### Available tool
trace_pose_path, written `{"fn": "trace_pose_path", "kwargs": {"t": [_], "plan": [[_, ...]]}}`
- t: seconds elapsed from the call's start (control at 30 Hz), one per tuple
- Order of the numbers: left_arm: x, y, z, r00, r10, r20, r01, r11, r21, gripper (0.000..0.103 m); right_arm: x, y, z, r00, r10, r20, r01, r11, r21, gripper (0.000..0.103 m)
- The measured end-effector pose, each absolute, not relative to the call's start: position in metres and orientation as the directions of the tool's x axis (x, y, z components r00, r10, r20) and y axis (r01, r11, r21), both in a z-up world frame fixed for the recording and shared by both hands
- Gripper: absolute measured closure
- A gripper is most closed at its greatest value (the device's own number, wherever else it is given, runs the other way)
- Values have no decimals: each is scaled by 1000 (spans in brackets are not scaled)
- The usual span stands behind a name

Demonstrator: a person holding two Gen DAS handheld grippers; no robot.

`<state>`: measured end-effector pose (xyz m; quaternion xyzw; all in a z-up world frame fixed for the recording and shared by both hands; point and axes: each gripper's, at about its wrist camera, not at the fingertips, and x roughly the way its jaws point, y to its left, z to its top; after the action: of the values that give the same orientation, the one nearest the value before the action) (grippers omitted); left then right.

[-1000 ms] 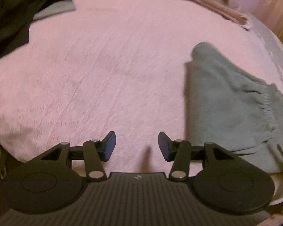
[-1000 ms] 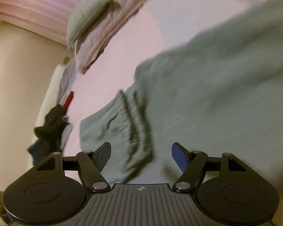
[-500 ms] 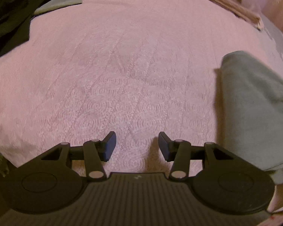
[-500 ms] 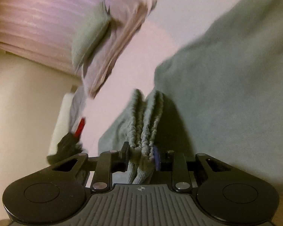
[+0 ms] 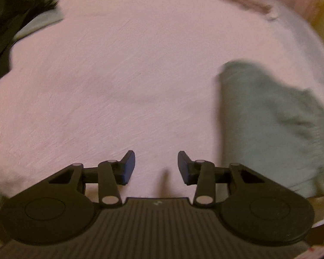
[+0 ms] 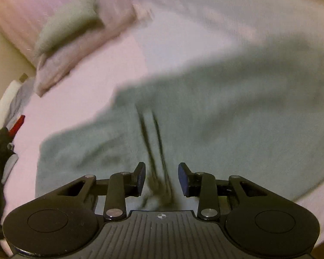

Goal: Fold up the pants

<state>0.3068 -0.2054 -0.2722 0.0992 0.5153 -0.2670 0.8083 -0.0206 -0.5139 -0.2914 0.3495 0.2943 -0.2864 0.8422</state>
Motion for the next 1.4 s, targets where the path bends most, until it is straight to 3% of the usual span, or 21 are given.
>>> {"fn": "trace_pose_path", "kwargs": {"t": [0.07,0.17,0.23,0.33,0.53,0.63,0.7,0.83,0.97,1.07,1.13,1.17,1.2,1.27,1.37,1.4], "plan": [[299,-230,-261,332,-404,-852,596,790,-143,70,-6,-510,-298,682,-197,-704,628,651,426,72],[291,-274,-264,303,-476,-825,678,716,-164,80,10,-517,-340,583,-158,-797,677,637,369,72],[289,-301,-288,274,-447,-851,710,691,-135,85,4,-532,-354,586,-119,-802,702,570,428,72],[288,-321,-322,300,-335,-893,723,690,-15,85,-5,-543,-351,611,-85,-787,690,543,478,72],[268,-302,-282,301,-376,-876,708,704,-59,85,-62,-540,-323,656,-85,-750,678,501,537,72],[251,-290,-268,299,-355,-886,702,711,-49,85,-141,-564,-316,703,-159,-694,702,314,639,68],[244,-283,-272,287,-336,-897,676,734,-59,85,-192,-586,-314,669,-262,-696,744,231,628,54],[237,-273,-287,280,-300,-912,560,822,-99,84,-259,-640,-336,683,-363,-634,689,35,724,52],[229,-266,-288,307,-307,-901,494,861,-125,82,-273,-671,-388,722,-392,-570,561,-151,814,51],[222,-262,-282,315,-301,-900,495,861,-115,81,-262,-678,-409,787,-404,-466,437,-168,884,52],[220,-255,-279,329,-297,-896,487,867,-109,80,-252,-677,-408,780,-414,-469,451,-148,880,52],[221,-250,-279,330,-291,-898,473,874,-110,80,-250,-677,-411,772,-414,-482,463,-154,873,53],[221,-245,-279,329,-289,-899,455,883,-116,80,-250,-677,-419,767,-415,-490,453,-192,871,64],[222,-236,-277,329,-289,-899,430,893,-129,80,-253,-679,-419,765,-414,-494,435,-234,869,72],[223,-223,-274,345,-278,-896,424,898,-116,80,-233,-681,-368,683,-426,-593,622,-88,778,79],[224,-219,-275,349,-274,-896,419,901,-112,80,-222,-679,-347,642,-445,-625,687,-29,726,86]]}}
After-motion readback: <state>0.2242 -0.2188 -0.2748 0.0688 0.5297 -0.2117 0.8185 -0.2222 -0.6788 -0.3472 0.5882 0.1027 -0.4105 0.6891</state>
